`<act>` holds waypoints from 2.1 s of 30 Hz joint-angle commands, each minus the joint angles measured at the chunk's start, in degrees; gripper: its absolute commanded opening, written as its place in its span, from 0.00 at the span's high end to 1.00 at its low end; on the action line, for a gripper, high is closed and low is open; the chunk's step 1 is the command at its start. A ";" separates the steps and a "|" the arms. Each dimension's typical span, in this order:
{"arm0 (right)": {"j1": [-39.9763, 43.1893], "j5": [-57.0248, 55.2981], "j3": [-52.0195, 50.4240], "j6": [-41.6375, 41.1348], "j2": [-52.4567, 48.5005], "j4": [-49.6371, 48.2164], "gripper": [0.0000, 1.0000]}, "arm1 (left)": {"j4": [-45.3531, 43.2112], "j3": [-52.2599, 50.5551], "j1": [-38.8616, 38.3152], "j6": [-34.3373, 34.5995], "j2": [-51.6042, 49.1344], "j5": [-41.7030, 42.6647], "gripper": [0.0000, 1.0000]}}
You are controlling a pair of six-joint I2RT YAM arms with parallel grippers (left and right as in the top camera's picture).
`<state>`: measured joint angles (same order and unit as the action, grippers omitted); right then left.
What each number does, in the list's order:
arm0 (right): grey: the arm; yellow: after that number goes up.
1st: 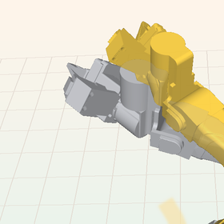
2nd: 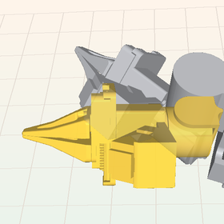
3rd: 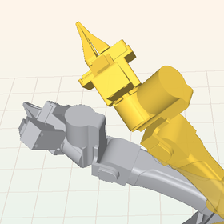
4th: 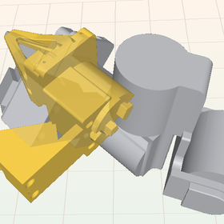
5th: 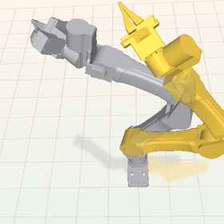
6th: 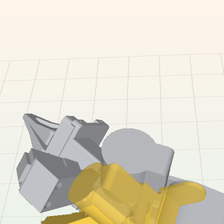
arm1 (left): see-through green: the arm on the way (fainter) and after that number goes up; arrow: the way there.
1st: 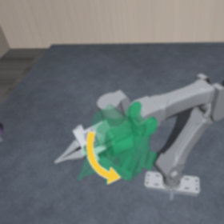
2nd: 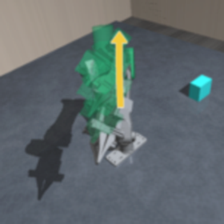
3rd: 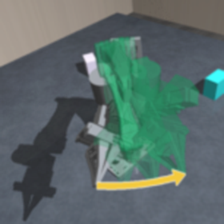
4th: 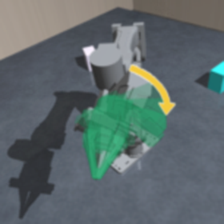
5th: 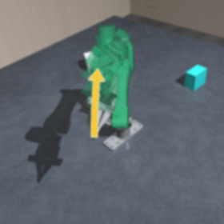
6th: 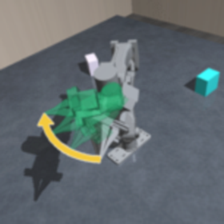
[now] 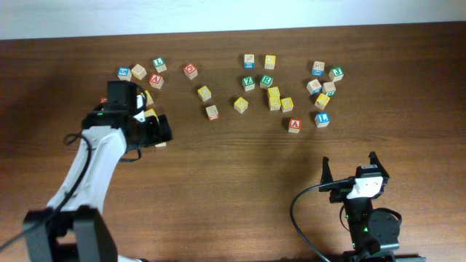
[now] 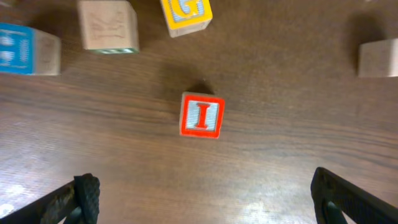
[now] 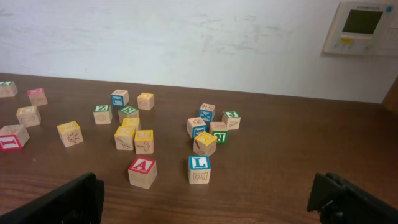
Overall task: Spell out ICRA
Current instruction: 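Reach the left gripper to the red-lettered I block at left, then close the left gripper on the I block and lift it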
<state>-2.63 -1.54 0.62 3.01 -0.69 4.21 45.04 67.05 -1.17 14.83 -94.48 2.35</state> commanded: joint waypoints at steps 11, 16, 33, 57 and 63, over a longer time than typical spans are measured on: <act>0.46 -0.66 -0.31 -0.02 0.37 0.35 0.01 | -8.02 1.03 -3.56 5.18 -13.33 -10.25 0.27; 0.46 -0.66 -0.31 -0.02 0.37 0.35 0.02 | -10.12 1.03 -3.54 4.83 -17.31 -9.49 0.28; 0.46 -0.66 -0.31 -0.02 0.37 0.35 0.02 | -10.54 1.03 -3.54 -0.37 -18.14 -2.73 0.71; 0.46 -0.66 -0.31 -0.02 0.37 0.35 0.02 | 17.29 8.55 -10.99 -0.35 -18.12 16.96 0.80; 0.46 -0.66 -0.31 -0.02 0.37 0.35 0.02 | 15.04 8.52 -20.70 2.45 -18.12 13.94 0.83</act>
<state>-2.63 -1.52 0.62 3.01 -0.69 4.21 60.40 74.83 -19.22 14.74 -112.09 18.20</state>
